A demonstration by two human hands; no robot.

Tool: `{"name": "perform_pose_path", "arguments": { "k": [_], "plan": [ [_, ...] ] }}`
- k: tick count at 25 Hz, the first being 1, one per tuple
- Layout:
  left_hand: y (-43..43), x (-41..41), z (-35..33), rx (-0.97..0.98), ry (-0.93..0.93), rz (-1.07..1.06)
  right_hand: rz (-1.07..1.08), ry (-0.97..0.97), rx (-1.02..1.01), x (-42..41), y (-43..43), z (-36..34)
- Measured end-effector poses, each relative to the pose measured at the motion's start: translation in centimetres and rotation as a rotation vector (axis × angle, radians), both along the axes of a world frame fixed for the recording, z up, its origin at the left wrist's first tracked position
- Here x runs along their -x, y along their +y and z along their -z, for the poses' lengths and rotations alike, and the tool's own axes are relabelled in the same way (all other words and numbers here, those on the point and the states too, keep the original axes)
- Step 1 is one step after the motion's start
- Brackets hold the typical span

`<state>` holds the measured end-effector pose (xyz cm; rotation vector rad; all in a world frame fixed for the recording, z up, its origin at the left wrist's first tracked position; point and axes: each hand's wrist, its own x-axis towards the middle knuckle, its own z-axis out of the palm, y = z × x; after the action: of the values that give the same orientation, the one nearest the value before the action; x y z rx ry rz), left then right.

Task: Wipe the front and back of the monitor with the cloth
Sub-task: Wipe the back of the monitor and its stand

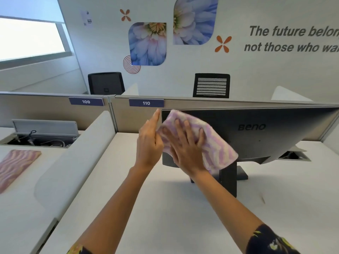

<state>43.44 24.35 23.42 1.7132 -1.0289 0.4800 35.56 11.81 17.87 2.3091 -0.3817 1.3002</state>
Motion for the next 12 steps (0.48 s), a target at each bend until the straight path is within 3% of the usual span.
{"name": "perform_pose_path", "arguments": {
  "k": [3,5,9,12],
  "plan": [
    [0.4,0.6,2.7,-0.017,0.307,0.113,0.088,0.19,0.276,1.3,-2.4,5.0],
    [0.3,0.6,4.0,-0.022,0.494,0.174,0.096,0.266,0.307,3.2,-4.3,7.3],
    [-0.2,-0.4,5.1,0.026,0.675,0.219,0.034,0.206,0.004,6.2,-6.5,6.2],
    [-0.4,-0.7,5.5,0.071,0.759,0.236,-0.014,0.039,-0.192,5.8,-5.3,2.5]
  ]
}}
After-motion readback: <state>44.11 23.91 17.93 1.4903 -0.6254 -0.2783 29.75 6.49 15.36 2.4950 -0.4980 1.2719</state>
